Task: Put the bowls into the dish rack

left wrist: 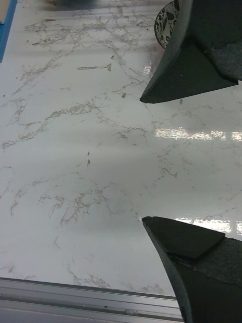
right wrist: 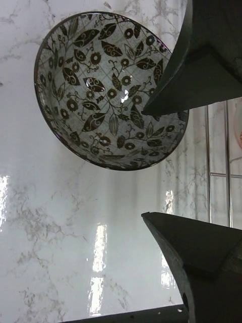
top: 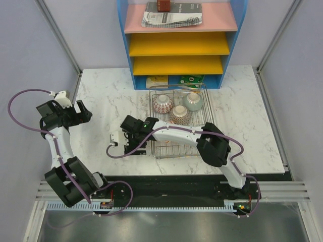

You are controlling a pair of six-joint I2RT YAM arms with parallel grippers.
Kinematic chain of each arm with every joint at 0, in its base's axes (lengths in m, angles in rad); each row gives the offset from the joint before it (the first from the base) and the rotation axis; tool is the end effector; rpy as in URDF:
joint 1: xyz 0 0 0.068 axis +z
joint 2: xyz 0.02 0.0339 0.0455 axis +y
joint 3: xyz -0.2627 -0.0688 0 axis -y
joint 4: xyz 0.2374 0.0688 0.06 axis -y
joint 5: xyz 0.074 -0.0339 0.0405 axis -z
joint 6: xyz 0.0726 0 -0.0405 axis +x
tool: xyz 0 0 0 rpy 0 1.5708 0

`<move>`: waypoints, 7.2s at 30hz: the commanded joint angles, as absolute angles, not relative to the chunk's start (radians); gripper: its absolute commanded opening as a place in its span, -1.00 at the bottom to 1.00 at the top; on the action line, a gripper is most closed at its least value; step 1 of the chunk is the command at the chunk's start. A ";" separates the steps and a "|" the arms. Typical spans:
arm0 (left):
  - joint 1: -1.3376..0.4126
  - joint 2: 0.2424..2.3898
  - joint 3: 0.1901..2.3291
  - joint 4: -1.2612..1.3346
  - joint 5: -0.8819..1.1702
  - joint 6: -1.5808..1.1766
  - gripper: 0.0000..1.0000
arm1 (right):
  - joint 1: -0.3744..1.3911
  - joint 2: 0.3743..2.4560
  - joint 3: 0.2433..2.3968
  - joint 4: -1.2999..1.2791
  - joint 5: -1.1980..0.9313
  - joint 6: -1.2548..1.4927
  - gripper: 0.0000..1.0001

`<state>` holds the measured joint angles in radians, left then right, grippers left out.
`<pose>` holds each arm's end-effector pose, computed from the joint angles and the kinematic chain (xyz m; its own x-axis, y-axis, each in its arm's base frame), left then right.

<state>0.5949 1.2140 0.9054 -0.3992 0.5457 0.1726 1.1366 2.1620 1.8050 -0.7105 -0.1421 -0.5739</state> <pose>0.2497 0.1235 0.2563 -0.5567 -0.1994 -0.8065 -0.0577 0.9777 -0.2019 0.1927 0.4399 0.1771 0.1937 -0.8598 -0.4724 -0.9784 -0.1338 -0.1577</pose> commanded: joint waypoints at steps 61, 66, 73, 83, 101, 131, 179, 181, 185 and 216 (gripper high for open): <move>0.640 1.149 0.870 -0.351 0.589 0.126 0.99 | 1.120 2.115 2.049 -0.635 -0.222 -0.365 -1.00; 0.640 1.140 0.871 -0.351 0.598 0.129 0.99 | 1.049 2.089 2.134 -0.608 -0.297 -0.246 -1.00; 0.640 1.146 0.873 -0.351 0.614 0.129 0.99 | 0.901 1.973 2.115 -0.528 -0.446 -0.042 -1.00; 0.638 1.141 0.877 -0.354 0.663 0.138 0.99 | 0.632 1.722 1.825 -0.263 -0.745 0.269 -1.00; 0.637 1.085 0.907 -0.434 0.770 0.236 0.99 | 0.286 1.496 0.933 1.243 -1.167 1.380 -1.00; 0.635 1.060 0.890 -0.454 0.784 0.247 0.99 | 0.109 1.344 0.580 0.832 -1.204 1.029 -1.00; 0.634 1.061 0.877 -0.453 0.788 0.245 0.99 | 0.140 1.324 0.531 0.677 -1.138 0.944 -1.00; 0.632 1.065 0.877 -0.453 0.793 0.244 0.99 | 0.137 1.324 0.535 0.624 -1.134 0.899 -1.00; 0.634 1.066 0.876 -0.453 0.792 0.247 0.99 | 0.129 1.347 0.545 0.580 -1.126 0.861 -1.00; 0.627 1.052 0.873 -0.454 0.801 0.241 0.99 | 0.110 1.358 0.670 0.095 -1.009 0.485 0.56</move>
<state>0.6327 1.0725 0.8696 -0.4625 0.7662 0.2264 0.1131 1.3819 0.6361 0.1879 -1.0931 0.5861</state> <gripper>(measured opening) 0.994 0.767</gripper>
